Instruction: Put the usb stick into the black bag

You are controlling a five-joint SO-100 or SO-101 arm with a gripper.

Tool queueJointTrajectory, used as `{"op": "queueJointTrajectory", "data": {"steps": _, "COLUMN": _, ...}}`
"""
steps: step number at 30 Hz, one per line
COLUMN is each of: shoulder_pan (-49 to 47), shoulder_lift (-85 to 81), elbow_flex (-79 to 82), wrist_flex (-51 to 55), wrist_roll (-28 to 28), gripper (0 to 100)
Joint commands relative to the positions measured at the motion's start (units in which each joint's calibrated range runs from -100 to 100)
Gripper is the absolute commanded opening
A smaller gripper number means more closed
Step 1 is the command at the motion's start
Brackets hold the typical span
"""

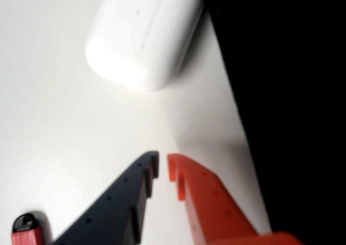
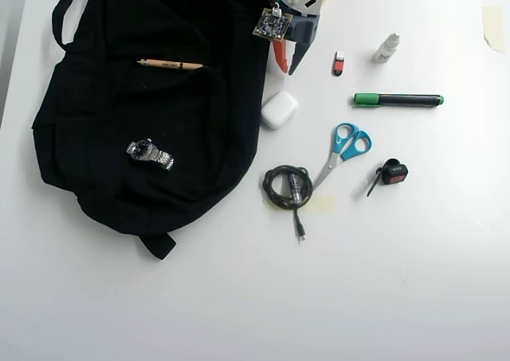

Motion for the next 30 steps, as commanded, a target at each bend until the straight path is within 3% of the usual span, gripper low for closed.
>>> {"op": "queueJointTrajectory", "data": {"steps": 1, "shoulder_pan": -3.5, "shoulder_lift": -0.9, "elbow_flex": 0.6, "wrist_flex": 0.6, "wrist_roll": 1.4, "gripper": 2}}
{"op": "queueJointTrajectory", "data": {"steps": 17, "shoulder_pan": -3.5, "shoulder_lift": -0.9, "elbow_flex": 0.6, "wrist_flex": 0.6, "wrist_roll": 1.4, "gripper": 2}}
{"op": "queueJointTrajectory", "data": {"steps": 24, "shoulder_pan": -4.4, "shoulder_lift": -1.0, "elbow_flex": -8.5, "wrist_flex": -7.1, "wrist_roll": 1.4, "gripper": 2}}
{"op": "queueJointTrajectory", "data": {"steps": 30, "shoulder_pan": -11.7, "shoulder_lift": -1.0, "elbow_flex": -10.5, "wrist_flex": -14.4, "wrist_roll": 2.6, "gripper": 2}}
